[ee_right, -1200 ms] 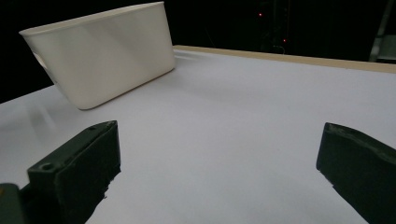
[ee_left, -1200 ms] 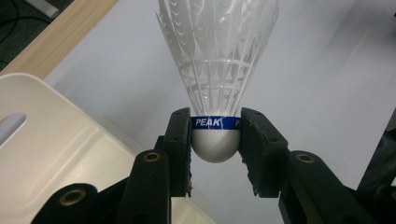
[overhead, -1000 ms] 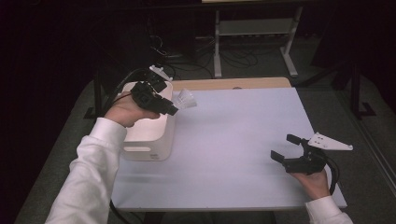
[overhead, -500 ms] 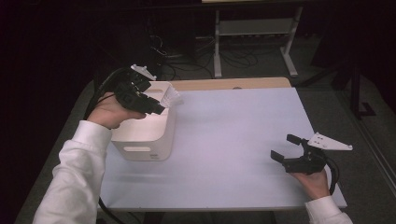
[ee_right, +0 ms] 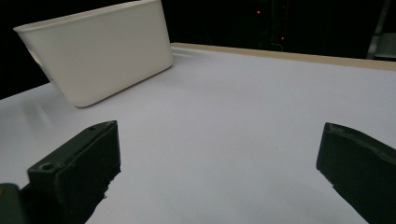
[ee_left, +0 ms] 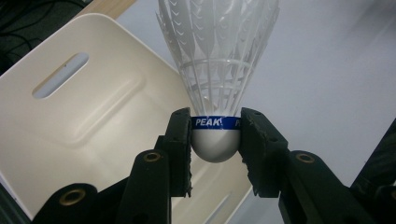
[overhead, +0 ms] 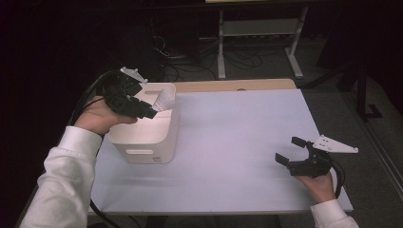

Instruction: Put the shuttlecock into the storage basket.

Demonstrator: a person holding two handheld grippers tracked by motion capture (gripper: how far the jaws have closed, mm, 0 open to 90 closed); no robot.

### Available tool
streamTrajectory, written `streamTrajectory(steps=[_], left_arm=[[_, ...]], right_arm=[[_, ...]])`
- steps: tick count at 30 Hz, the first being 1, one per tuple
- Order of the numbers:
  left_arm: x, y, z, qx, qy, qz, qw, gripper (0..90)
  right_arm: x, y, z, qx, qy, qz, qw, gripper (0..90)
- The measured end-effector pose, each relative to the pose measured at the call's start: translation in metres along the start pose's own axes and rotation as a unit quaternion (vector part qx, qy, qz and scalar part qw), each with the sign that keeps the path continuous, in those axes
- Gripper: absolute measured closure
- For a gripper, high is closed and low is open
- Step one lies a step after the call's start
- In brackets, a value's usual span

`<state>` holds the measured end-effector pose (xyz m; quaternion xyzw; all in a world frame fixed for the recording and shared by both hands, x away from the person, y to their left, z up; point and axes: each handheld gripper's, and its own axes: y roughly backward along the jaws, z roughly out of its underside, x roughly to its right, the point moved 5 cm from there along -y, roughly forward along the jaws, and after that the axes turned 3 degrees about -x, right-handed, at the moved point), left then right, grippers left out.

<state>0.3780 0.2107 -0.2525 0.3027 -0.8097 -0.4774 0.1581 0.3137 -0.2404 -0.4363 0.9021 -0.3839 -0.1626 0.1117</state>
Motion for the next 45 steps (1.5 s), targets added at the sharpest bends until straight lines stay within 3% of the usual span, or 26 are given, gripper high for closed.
streamTrajectory(steps=[10, 16, 24, 32, 45], left_arm=[[-0.007, 0.011, 0.011, -0.004, 0.008, -0.010, 0.9999, 64.4], [-0.009, 0.008, 0.019, -0.014, 0.013, -0.009, 0.9998, 64.4], [-0.009, 0.010, 0.022, -0.026, 0.007, -0.009, 0.9996, 64.4], [-0.007, 0.005, 0.028, -0.048, -0.003, -0.011, 0.9988, 64.4], [-0.009, -0.008, 0.038, -0.062, -0.003, -0.005, 0.9980, 64.4]], right_arm=[[0.000, -0.001, 0.000, -0.002, 0.002, 0.000, 1.0000, 0.0], [0.000, -0.001, 0.001, -0.003, 0.001, -0.002, 1.0000, 0.0], [0.000, -0.002, 0.001, -0.003, 0.001, -0.002, 1.0000, 0.0], [-0.001, -0.001, 0.000, -0.003, 0.001, -0.003, 1.0000, 0.0], [0.000, -0.001, 0.001, -0.003, 0.003, -0.003, 1.0000, 0.0]])
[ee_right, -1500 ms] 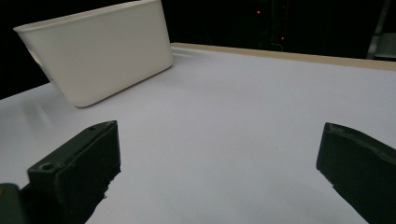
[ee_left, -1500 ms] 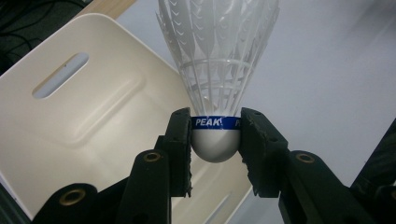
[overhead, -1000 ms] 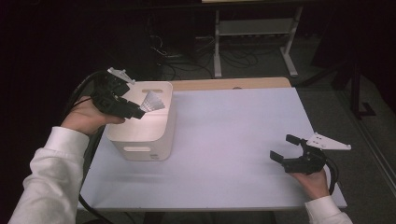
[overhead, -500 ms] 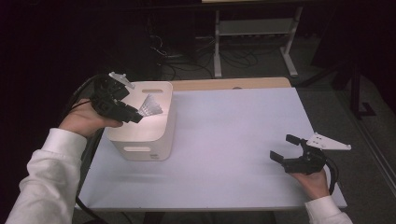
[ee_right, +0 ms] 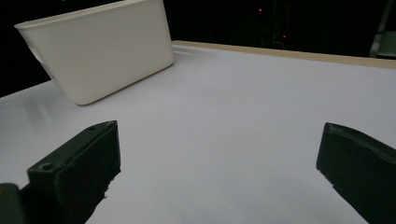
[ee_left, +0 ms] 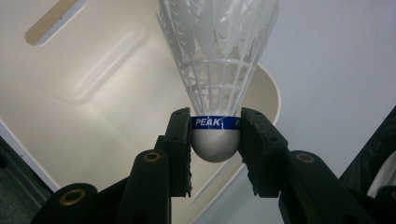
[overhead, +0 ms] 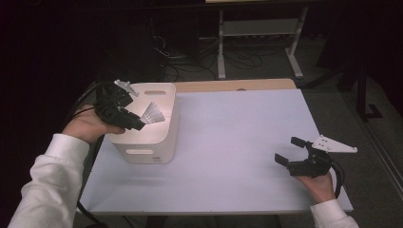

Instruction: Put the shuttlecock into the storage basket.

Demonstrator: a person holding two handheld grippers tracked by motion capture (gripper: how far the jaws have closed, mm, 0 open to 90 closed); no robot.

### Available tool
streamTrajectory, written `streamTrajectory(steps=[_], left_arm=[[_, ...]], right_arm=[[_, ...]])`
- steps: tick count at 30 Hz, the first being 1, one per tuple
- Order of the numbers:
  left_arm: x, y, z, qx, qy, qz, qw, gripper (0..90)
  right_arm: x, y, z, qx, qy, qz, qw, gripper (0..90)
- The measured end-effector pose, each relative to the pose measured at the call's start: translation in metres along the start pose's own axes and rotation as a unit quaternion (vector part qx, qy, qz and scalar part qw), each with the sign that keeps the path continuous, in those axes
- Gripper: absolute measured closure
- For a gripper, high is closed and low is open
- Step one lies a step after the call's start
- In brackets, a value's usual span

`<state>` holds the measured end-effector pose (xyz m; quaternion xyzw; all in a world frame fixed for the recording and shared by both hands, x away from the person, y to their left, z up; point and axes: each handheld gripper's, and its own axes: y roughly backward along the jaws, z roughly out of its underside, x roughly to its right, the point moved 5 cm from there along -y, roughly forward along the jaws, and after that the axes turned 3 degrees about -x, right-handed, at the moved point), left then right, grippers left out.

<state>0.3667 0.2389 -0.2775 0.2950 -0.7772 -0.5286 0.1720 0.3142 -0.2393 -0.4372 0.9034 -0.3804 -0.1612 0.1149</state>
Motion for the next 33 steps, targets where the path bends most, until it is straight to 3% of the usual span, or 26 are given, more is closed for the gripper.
streamTrajectory(steps=[18, 33], left_arm=[[-0.002, -0.020, 0.001, -0.017, -0.002, 0.010, 0.9998, 64.4], [-0.011, -0.034, 0.012, -0.022, 0.019, 0.016, 0.9994, 64.4]], right_arm=[[0.000, 0.000, 0.000, 0.000, 0.001, -0.001, 1.0000, 0.0], [0.000, -0.001, 0.001, -0.004, 0.002, -0.002, 1.0000, 0.0]])
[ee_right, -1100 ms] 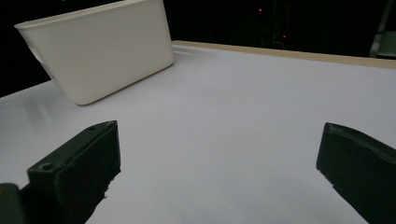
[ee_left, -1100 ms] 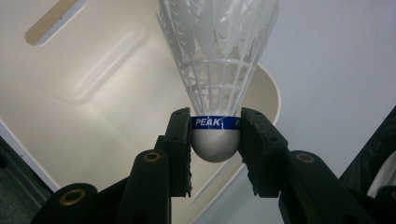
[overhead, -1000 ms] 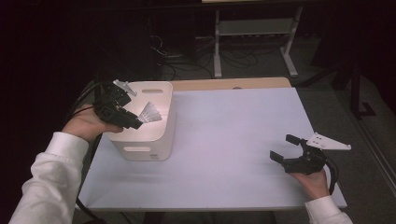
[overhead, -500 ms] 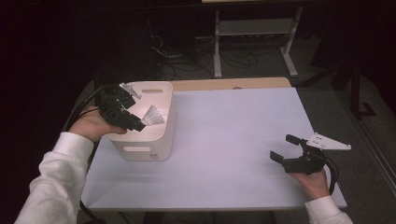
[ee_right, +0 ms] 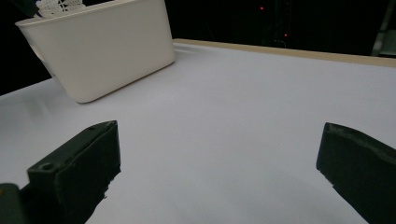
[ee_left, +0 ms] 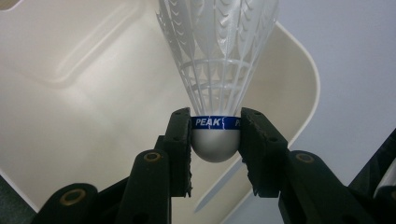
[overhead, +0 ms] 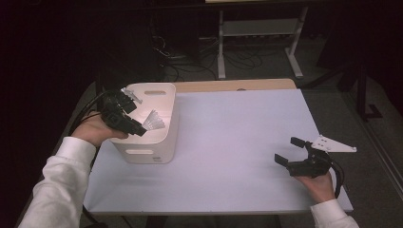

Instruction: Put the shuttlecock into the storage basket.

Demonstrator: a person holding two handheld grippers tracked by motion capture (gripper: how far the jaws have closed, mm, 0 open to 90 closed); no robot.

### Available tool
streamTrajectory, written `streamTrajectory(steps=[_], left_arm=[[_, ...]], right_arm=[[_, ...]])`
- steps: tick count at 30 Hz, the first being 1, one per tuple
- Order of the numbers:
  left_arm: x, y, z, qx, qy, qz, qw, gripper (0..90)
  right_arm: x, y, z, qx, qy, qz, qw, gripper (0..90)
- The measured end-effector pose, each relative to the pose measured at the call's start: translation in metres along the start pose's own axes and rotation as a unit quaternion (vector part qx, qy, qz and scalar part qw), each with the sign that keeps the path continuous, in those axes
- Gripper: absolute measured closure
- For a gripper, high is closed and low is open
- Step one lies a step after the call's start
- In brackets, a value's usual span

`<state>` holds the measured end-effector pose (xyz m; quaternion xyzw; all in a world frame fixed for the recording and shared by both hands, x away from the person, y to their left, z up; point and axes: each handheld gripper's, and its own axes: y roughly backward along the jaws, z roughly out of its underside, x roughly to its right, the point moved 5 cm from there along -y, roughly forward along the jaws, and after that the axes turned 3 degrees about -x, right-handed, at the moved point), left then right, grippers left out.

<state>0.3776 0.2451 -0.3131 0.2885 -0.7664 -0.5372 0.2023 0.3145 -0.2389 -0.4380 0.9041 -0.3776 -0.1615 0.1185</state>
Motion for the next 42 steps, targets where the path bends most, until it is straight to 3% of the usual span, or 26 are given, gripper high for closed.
streamTrajectory(steps=[29, 34, 38, 42], left_arm=[[-0.005, -0.031, 0.006, -0.024, 0.017, 0.027, 0.9992, 63.6], [-0.004, -0.033, 0.006, -0.024, 0.020, 0.033, 0.9990, 57.5], [-0.004, -0.030, 0.005, -0.019, 0.021, 0.021, 0.9994, 44.4], [-0.004, -0.024, 0.005, -0.008, 0.021, 0.023, 0.9995, 34.9]], right_arm=[[0.000, -0.001, 0.001, -0.005, 0.002, 0.000, 1.0000, 0.0], [0.000, -0.002, 0.001, -0.006, 0.003, -0.001, 1.0000, 0.0], [0.000, -0.002, 0.001, -0.006, 0.003, -0.001, 1.0000, 0.0], [0.000, -0.002, 0.001, -0.006, 0.003, -0.002, 1.0000, 0.0]])
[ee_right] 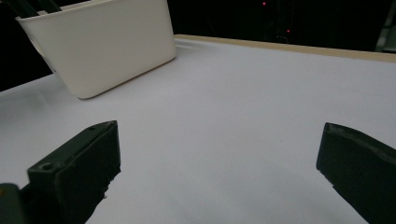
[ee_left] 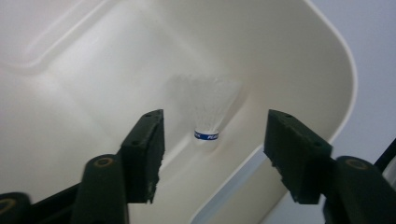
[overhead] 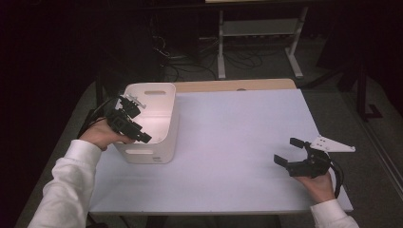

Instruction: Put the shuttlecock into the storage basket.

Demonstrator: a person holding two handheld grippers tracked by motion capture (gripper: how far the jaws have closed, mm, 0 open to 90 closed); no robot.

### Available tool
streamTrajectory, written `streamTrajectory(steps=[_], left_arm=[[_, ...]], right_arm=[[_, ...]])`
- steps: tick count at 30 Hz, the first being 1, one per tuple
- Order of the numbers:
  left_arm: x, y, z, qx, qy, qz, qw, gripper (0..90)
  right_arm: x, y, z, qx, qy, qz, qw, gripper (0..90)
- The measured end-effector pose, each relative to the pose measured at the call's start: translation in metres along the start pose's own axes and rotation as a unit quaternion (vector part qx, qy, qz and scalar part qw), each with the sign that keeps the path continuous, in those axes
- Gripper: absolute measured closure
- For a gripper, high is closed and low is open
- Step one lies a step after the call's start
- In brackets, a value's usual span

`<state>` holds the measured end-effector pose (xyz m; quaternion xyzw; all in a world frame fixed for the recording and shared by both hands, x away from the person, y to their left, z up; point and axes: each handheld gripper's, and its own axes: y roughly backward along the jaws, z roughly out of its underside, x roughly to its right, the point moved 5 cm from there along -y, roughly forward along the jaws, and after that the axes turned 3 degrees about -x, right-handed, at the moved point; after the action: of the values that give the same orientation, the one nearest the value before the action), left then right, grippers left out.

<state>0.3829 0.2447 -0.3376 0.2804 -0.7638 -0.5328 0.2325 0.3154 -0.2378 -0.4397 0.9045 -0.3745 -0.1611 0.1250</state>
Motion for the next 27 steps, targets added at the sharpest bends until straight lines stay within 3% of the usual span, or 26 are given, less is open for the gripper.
streamTrajectory(steps=[7, 12, 27], left_arm=[[0.002, 0.010, -0.002, 0.023, 0.007, 0.017, 0.9996, 20.7], [0.005, 0.013, -0.001, 0.021, -0.009, 0.015, 0.9996, 14.3], [0.023, 0.030, -0.003, 0.054, -0.030, 0.018, 0.9979, 0.0]], right_arm=[[0.000, 0.000, 0.000, -0.001, 0.000, -0.001, 1.0000, 0.0], [-0.001, 0.000, 0.000, -0.001, 0.000, -0.001, 1.0000, 0.0], [-0.002, -0.001, 0.000, -0.003, 0.000, -0.002, 1.0000, 0.0]])
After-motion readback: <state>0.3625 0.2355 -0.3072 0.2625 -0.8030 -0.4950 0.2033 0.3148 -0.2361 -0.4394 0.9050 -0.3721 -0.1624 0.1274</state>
